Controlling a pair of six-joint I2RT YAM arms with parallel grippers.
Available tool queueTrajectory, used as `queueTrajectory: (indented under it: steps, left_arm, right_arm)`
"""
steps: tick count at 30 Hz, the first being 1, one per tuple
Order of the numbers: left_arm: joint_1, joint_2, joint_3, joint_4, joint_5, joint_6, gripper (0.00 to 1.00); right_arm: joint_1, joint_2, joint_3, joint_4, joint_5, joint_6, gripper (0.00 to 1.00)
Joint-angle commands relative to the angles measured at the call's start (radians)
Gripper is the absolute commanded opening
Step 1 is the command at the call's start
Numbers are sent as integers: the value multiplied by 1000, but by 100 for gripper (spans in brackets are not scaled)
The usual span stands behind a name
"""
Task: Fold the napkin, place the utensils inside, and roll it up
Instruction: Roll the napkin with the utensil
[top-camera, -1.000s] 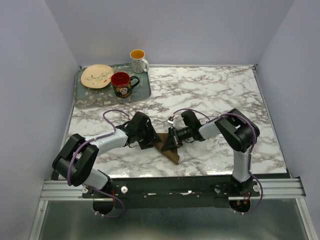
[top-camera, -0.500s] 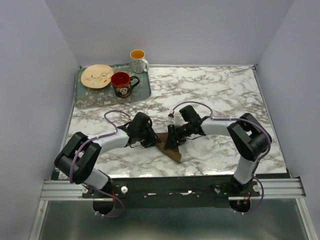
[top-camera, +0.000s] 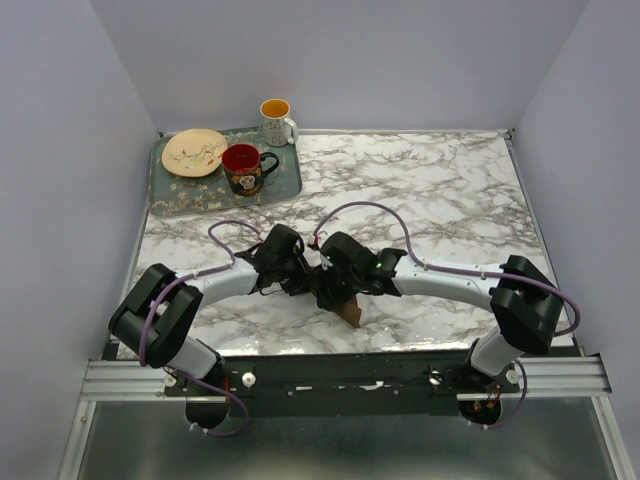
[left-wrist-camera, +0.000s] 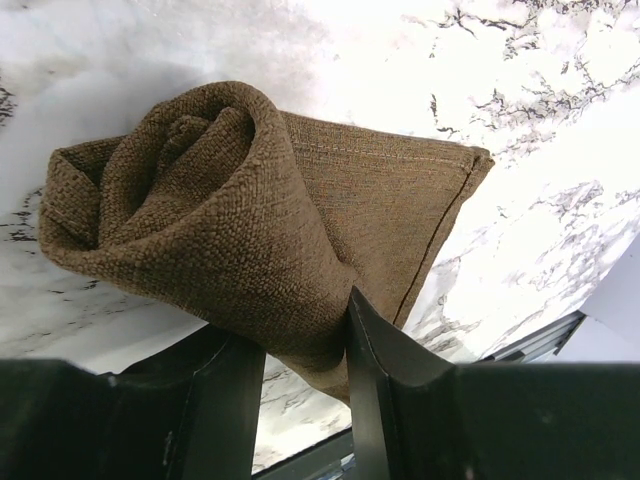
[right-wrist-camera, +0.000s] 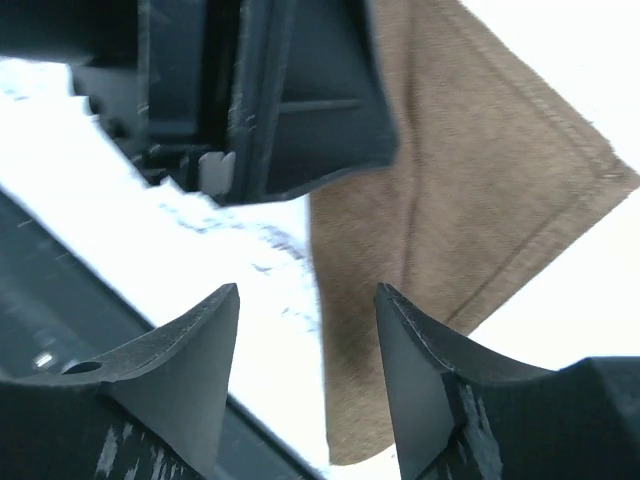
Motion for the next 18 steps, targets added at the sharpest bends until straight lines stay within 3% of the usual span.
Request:
queueTrajectory:
  steps: [1, 8, 18]
  left_arm:
    - [10, 18, -8, -56, -20, 14, 41]
    - [11, 18, -11, -53, -20, 11, 41]
    - [14, 20, -11, -47, -6, 1, 41]
  right_arm:
    - [50, 50, 63, -55, 219, -34, 63]
    - [74, 108, 72, -32, 210, -42, 56]
    - [102, 174, 58, 4, 268, -39, 60]
